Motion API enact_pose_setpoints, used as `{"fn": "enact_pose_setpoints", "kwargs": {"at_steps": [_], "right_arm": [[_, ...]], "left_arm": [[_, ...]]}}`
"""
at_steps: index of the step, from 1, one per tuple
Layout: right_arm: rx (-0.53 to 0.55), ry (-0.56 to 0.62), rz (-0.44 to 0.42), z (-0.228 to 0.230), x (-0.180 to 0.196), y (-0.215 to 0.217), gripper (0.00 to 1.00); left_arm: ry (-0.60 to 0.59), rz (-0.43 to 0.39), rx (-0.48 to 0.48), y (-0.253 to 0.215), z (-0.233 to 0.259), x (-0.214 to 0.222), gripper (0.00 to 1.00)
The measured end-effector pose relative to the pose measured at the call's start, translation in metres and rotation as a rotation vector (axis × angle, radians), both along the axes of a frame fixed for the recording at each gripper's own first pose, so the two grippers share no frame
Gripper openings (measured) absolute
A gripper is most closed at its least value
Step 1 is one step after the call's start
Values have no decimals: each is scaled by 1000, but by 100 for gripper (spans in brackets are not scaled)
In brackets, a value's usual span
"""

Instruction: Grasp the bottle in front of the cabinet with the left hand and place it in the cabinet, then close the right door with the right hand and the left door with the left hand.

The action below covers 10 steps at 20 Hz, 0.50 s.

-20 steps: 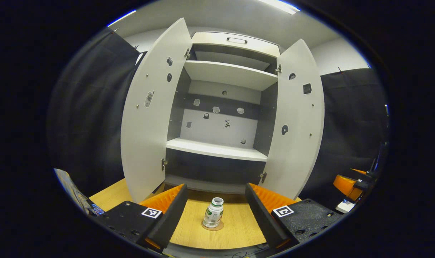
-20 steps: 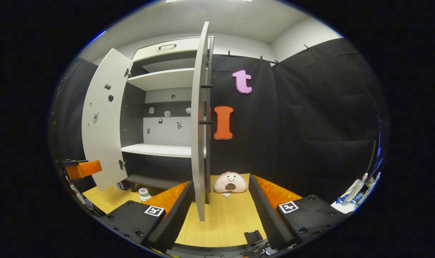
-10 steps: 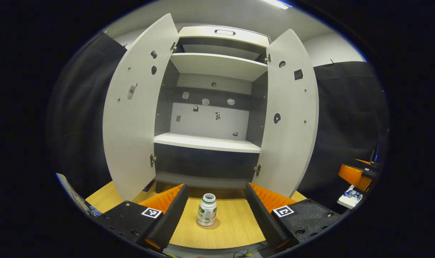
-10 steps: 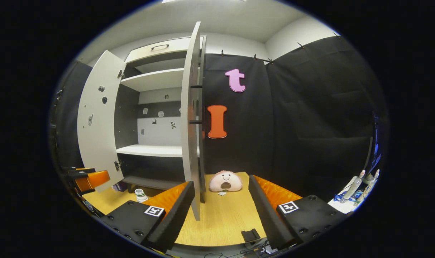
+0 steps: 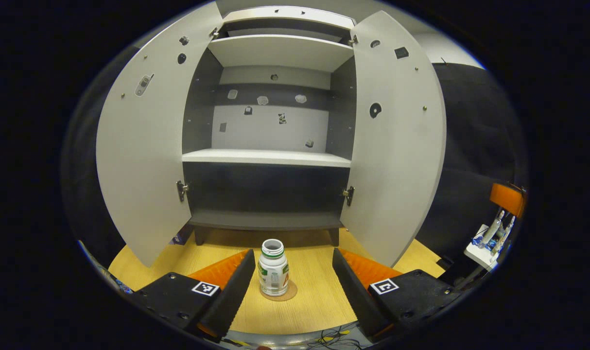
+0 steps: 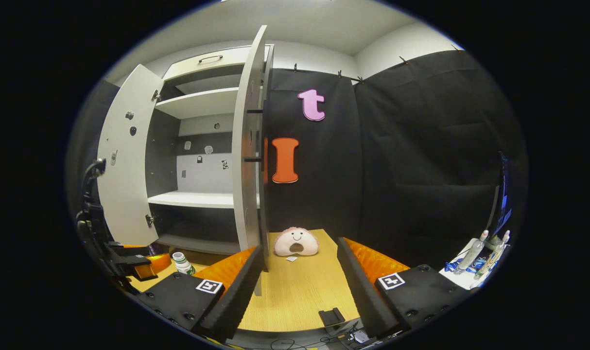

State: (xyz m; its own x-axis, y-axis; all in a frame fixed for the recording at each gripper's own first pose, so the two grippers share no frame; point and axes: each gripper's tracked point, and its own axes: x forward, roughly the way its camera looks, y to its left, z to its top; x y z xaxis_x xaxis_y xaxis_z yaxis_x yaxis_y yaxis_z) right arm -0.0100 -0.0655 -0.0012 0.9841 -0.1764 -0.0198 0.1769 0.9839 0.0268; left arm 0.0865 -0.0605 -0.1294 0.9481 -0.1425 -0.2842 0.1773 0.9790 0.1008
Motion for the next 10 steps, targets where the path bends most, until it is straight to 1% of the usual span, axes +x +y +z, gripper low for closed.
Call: {"fn": "enact_pose_setpoints", "kwargs": {"at_steps": [3, 7, 10], "right_arm": [[-3, 5, -24, 0, -1, -7, 99], [4, 31, -45, -8, -1, -13, 100], [-4, 47, -66, -11, -2, -19, 99]], "left_arm": [[54, 14, -18, 6, -26, 18, 98], [142, 0, -50, 11, -67, 40, 98], [192, 21, -45, 19, -93, 57, 98]]}}
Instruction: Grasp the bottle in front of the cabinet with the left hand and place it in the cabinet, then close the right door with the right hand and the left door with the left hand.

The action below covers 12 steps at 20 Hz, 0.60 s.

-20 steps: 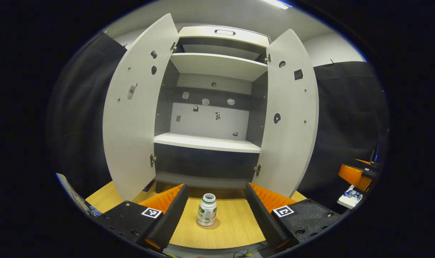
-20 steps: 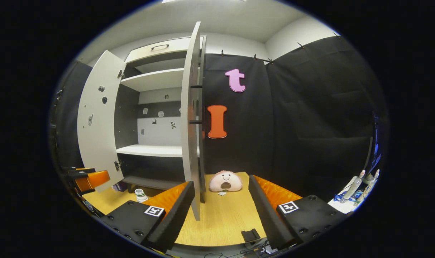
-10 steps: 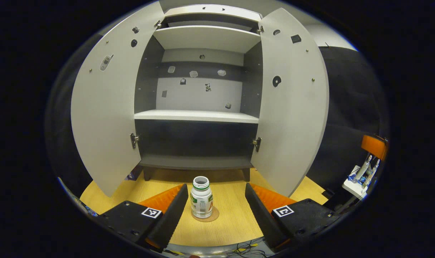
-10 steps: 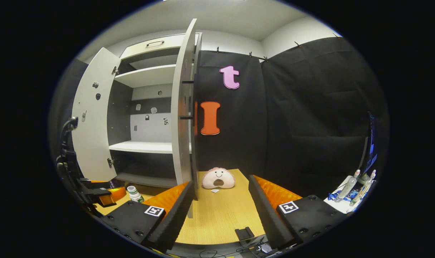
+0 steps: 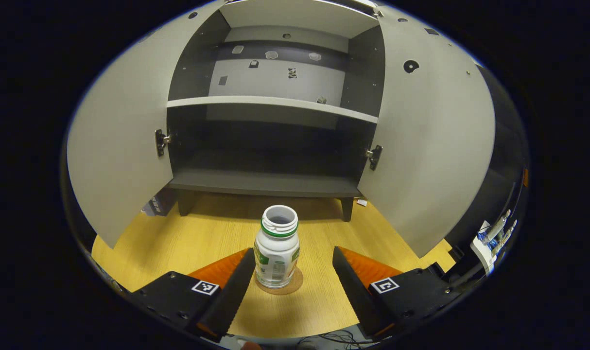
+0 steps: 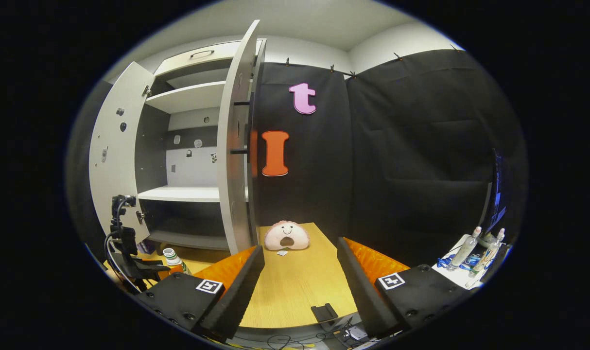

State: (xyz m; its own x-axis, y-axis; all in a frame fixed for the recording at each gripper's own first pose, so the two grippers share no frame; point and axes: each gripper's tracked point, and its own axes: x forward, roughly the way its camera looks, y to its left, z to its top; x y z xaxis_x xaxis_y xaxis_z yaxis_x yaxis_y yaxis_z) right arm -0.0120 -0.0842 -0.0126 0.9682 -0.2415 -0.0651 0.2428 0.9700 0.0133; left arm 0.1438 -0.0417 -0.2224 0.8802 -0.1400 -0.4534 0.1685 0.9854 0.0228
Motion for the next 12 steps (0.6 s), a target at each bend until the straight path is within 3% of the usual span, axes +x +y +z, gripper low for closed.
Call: {"fn": "enact_pose_setpoints", "kwargs": {"at_steps": [6, 8, 9, 12], "right_arm": [[-19, 40, -29, -6, 1, -6, 99], [-26, 49, -32, -8, 0, -7, 100], [-28, 51, -29, -8, 1, -6, 100], [-29, 47, -22, -7, 5, -5, 100]], "left_arm": [[63, 6, 17, 4, -35, 25, 98], [60, 7, 28, 7, -35, 32, 92], [65, -4, 27, 5, -33, 33, 77], [40, -48, 22, -7, -10, 32, 76]]}}
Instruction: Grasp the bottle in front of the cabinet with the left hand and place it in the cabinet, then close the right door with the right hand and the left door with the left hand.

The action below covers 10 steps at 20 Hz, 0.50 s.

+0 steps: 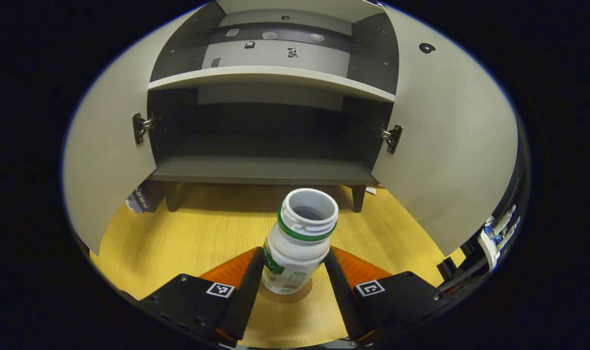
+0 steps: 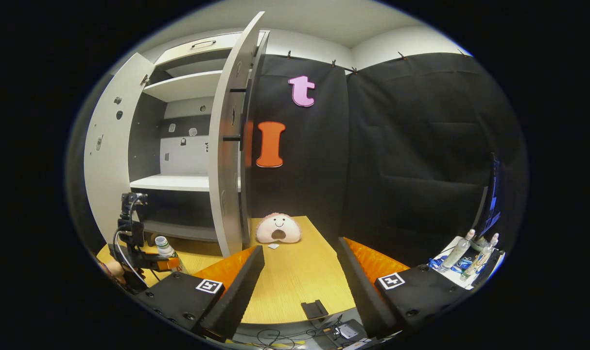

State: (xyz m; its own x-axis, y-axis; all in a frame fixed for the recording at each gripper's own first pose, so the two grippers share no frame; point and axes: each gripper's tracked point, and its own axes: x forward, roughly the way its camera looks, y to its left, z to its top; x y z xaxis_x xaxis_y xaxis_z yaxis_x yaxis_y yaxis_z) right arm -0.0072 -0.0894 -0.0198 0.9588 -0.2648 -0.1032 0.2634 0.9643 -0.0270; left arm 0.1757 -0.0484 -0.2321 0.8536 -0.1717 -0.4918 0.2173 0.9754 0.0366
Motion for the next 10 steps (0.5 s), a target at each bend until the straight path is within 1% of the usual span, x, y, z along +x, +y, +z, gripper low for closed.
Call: {"fn": "enact_pose_setpoints", "kwargs": {"at_steps": [3, 7, 10], "right_arm": [[8, -18, 17, 4, 6, 3, 100], [19, -35, 55, 6, 14, 9, 100], [34, -50, 83, 8, 19, 16, 100]], "left_arm": [[-45, -37, -8, -12, 40, 1, 76], [-118, -68, -3, -24, 108, 5, 75], [-160, -71, 21, -26, 150, 5, 75]]}}
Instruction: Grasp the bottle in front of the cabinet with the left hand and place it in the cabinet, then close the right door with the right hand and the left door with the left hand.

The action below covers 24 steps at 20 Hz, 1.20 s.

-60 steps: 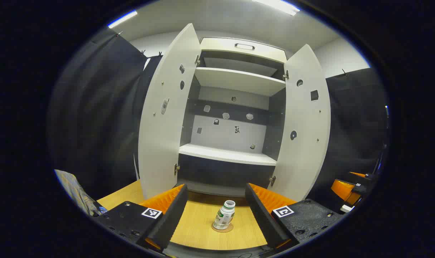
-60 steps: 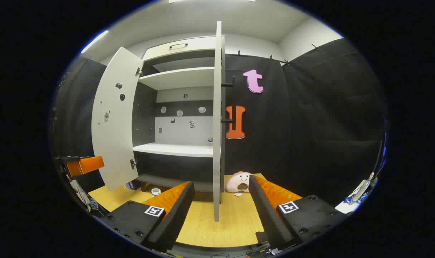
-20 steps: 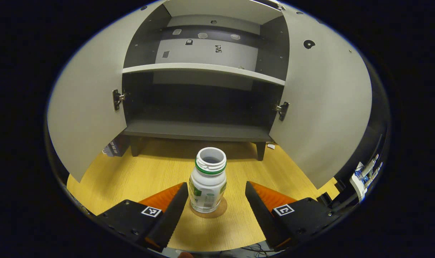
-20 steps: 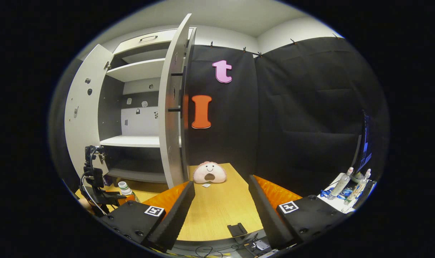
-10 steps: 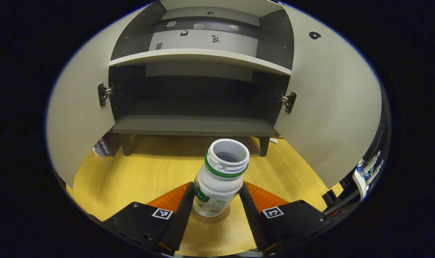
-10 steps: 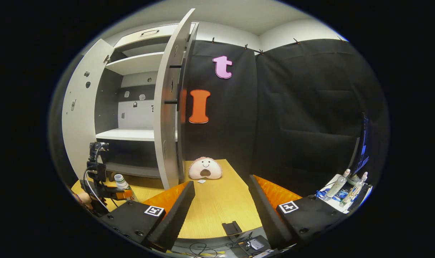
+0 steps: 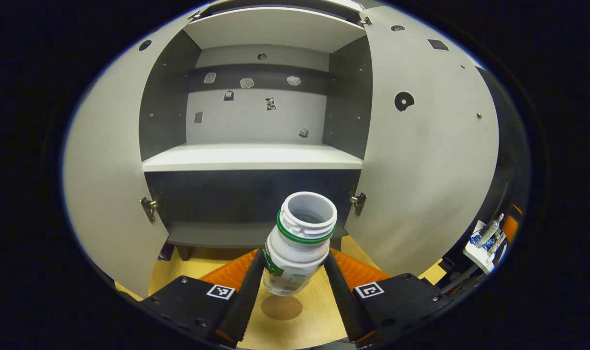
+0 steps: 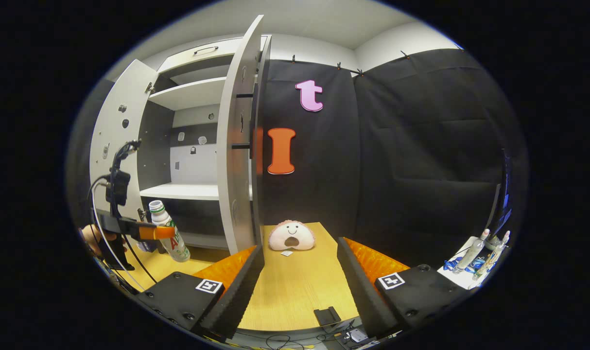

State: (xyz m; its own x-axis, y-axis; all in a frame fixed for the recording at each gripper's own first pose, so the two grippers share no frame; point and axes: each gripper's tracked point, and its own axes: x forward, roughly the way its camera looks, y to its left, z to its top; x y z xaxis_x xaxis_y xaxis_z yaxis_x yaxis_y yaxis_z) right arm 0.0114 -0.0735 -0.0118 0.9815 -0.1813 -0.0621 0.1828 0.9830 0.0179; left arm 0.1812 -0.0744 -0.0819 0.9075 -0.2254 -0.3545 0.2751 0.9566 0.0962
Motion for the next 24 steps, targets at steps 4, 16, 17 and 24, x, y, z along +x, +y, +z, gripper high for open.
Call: {"fn": "enact_pose_setpoints", "kwargs": {"at_steps": [4, 16, 17, 24], "right_arm": [[17, -19, 21, 2, 1, 4, 100], [35, -23, -62, 3, 1, -10, 99], [33, -24, -89, 3, 1, -12, 99], [-33, -49, -238, 15, 6, -9, 99]], "left_arm": [[-106, 34, 47, 4, 56, 7, 75], [-202, -45, 74, -39, 88, 25, 74], [-215, -63, 83, -42, 91, 32, 74], [-282, -142, 78, -52, 95, 76, 74]]}}
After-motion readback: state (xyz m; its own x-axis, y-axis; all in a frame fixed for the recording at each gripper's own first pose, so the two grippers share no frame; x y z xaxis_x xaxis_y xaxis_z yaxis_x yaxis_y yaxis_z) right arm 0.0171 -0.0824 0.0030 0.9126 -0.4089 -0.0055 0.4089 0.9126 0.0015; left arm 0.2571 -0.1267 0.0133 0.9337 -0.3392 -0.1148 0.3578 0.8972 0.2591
